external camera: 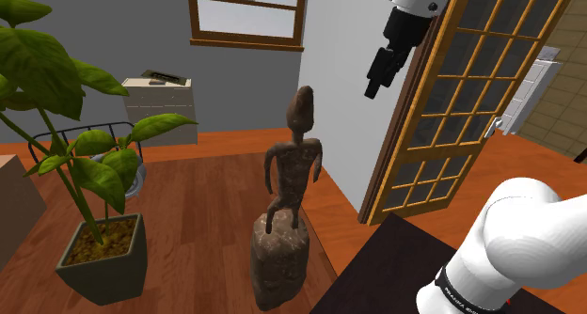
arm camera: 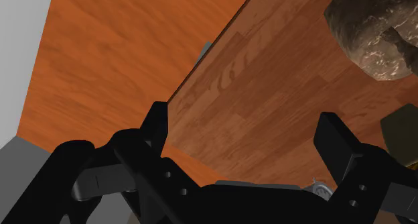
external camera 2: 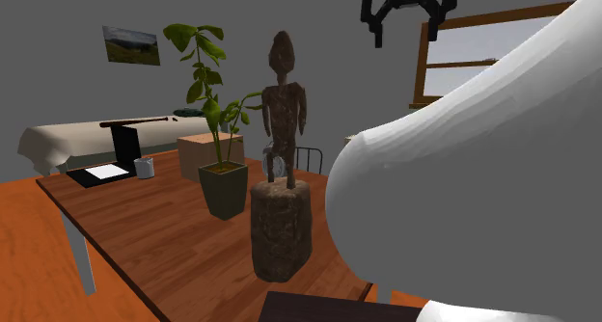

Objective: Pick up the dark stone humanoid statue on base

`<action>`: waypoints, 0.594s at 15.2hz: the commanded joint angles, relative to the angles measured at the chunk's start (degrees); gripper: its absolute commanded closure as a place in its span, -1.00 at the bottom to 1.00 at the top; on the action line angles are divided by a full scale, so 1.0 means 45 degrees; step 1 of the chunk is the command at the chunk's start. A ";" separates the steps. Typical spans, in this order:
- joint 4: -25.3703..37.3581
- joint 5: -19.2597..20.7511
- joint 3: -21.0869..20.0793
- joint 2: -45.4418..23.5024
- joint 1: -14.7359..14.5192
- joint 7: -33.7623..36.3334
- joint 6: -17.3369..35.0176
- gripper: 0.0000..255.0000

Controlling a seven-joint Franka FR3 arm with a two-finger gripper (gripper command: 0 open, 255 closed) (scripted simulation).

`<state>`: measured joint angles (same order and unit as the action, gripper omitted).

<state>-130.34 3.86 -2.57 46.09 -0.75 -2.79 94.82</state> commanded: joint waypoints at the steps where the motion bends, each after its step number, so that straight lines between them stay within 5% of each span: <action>1: 0.0000 0.0000 0.0000 0.0000 0.0000 0.0000 0.0000 -1.00; 9: 0.2803 -0.0023 -0.1397 -0.3777 -0.1380 -0.1521 -0.0913 -1.00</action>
<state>-119.42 3.71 -8.05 30.94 -6.20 -8.67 91.70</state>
